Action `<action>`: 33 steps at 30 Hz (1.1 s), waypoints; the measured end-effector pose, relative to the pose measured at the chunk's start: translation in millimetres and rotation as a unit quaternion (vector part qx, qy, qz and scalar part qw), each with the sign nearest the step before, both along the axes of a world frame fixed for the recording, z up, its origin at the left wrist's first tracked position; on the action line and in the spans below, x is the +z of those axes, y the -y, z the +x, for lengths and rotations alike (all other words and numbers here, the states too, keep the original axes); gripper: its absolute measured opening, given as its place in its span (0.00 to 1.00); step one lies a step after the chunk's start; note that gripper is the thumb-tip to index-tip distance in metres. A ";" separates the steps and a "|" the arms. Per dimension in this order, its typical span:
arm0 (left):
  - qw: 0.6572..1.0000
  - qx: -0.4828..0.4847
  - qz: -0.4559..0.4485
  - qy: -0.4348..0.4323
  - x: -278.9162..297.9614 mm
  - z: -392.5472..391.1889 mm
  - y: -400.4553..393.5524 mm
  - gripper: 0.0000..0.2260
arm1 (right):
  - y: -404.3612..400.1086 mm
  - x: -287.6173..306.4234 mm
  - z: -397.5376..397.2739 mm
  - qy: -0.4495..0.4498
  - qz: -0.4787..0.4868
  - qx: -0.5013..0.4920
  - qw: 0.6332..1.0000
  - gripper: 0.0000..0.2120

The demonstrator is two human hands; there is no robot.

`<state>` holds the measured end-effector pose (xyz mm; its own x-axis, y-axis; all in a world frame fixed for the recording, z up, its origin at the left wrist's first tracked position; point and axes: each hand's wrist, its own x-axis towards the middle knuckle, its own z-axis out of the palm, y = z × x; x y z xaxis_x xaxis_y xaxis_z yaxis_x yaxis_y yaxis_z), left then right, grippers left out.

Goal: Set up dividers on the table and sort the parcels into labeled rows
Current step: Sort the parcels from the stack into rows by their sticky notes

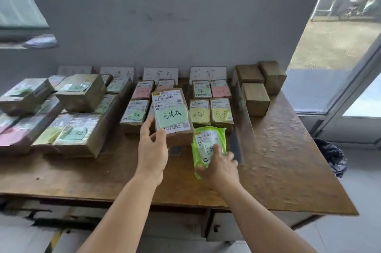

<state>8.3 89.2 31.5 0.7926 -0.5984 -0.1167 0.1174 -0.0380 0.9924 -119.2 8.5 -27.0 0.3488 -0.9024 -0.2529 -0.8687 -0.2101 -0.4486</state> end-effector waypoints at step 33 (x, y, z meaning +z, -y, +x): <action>0.995 0.083 0.054 -0.028 -24.2 14.7 -18.5 0.19 | 12.9 54.0 49.7 0.268 -0.091 0.243 0.928 0.27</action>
<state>23.1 107.7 7.3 0.8701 -0.4410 -0.2203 0.1867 -0.1188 0.9752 -69.5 -4.4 27.1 0.7568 -0.6171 0.2154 -0.3142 -0.6325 -0.7080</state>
